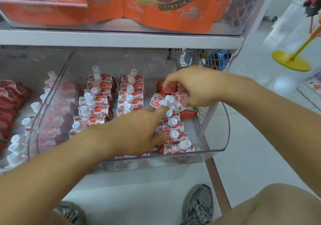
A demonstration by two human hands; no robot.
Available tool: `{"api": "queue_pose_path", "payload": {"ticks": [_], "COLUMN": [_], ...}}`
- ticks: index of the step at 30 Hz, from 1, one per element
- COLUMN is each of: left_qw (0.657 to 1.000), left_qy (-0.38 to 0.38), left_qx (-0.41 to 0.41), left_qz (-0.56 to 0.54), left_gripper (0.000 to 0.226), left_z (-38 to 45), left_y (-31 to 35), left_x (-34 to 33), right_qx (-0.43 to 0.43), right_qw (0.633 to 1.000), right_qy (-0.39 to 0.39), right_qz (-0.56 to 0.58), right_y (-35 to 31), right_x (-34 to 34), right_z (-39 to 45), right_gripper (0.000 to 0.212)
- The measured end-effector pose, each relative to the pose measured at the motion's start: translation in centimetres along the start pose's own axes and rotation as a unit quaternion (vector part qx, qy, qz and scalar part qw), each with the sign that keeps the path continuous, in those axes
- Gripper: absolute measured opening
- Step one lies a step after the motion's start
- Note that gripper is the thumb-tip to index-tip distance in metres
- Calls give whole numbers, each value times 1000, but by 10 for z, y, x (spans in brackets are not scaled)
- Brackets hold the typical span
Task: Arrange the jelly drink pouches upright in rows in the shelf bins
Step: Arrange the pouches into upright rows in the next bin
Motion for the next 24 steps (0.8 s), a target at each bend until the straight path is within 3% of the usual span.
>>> {"api": "queue_pose_path", "payload": {"ticks": [2,4,8,11,14,18,24], "left_qw": [999,998,993,984,980,987,988], "left_qy": [33,57,102,145,77,-45,-34], "left_qx": [-9,-16,-8,67,133,123,131], "left_qz": [-9,-21,-66,-82,-124,-93,-70], "left_gripper": [61,55,32,23,21,24,24], "left_z": [-1,-1,6,29,64,97,105], "left_y": [-2,-3,-7,-24,-38,-40,-49], "left_x": [-1,-2,7,26,34,16,22], "right_qx": [27,20,33,28,-2,-10,-14], "right_qw": [997,996,997,997,997,997,998], "right_qy": [-49,-67,18,60,49,28,29], "right_qz": [-51,-57,-65,-46,-67,-68,-62], "right_y": [3,12,24,25,27,25,24], "right_x": [-10,-11,6,10,7,5,10], "right_z": [23,37,36,23,16,15,18], "right_gripper": [58,36,19,16,24,21,28]}}
Point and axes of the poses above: each hand's wrist, its own z-axis towards the middle knuckle, its own x-axis out of the back of the hand, y = z × x, the point moved 3 cm from there along z, towards the middle knuckle, and after that the axes turned 10 degrees about z, right-handed, at the moved point
